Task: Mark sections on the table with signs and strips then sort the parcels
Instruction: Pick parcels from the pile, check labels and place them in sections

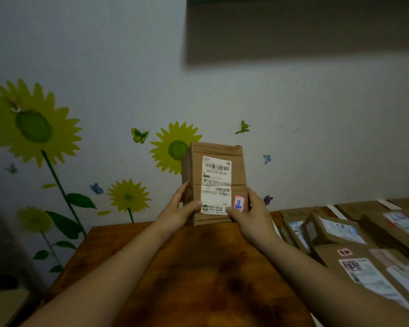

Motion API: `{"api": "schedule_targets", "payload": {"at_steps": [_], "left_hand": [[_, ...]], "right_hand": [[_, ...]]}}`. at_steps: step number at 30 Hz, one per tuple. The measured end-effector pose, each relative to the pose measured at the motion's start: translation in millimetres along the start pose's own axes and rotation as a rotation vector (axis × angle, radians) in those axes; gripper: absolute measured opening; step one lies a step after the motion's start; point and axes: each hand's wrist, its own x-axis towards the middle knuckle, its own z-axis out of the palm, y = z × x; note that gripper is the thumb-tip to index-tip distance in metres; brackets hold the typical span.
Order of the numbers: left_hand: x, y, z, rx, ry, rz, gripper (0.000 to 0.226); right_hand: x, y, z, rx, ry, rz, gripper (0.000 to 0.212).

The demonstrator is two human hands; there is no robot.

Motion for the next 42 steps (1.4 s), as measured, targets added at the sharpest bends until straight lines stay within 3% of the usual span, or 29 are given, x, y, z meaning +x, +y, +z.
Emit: {"api": "schedule_targets", "payload": {"at_steps": [2, 4, 9, 15, 21, 27, 32, 34, 37, 42], "left_hand": [[-3, 15, -6, -0.04, -0.053, 0.023, 0.092], [-10, 33, -9, -0.096, -0.095, 0.06, 0.097], [-26, 60, -12, -0.206, -0.24, 0.18, 0.1], [-44, 57, -9, -0.239, -0.305, 0.235, 0.085], [-58, 42, 32, -0.259, -0.366, 0.177, 0.079], [-66, 47, 114, -0.171, -0.442, 0.096, 0.081], [-73, 50, 227, -0.04, -0.554, -0.013, 0.054], [-81, 47, 282, -0.02, -0.592, -0.073, 0.044], [-93, 40, 360, 0.06, -0.698, -0.135, 0.047], [-112, 28, 453, 0.132, -0.849, -0.256, 0.047]], "right_hand": [[-14, -17, -17, -0.018, 0.016, -0.124, 0.045], [-30, -35, -33, 0.025, -0.015, -0.247, 0.047], [-55, -67, -45, 0.15, -0.092, -0.335, 0.055], [-83, -72, -44, 0.088, -0.005, -0.357, 0.058], [-112, -53, -78, 0.079, 0.053, -0.28, 0.054], [-139, -34, -153, 0.048, 0.136, -0.22, 0.047], [-162, 6, -263, -0.105, 0.17, -0.106, 0.034], [-174, 21, -315, -0.05, 0.182, -0.038, 0.041], [-193, 45, -391, 0.032, 0.257, 0.032, 0.058], [-220, 81, -472, 0.043, 0.314, 0.167, 0.054]]}}
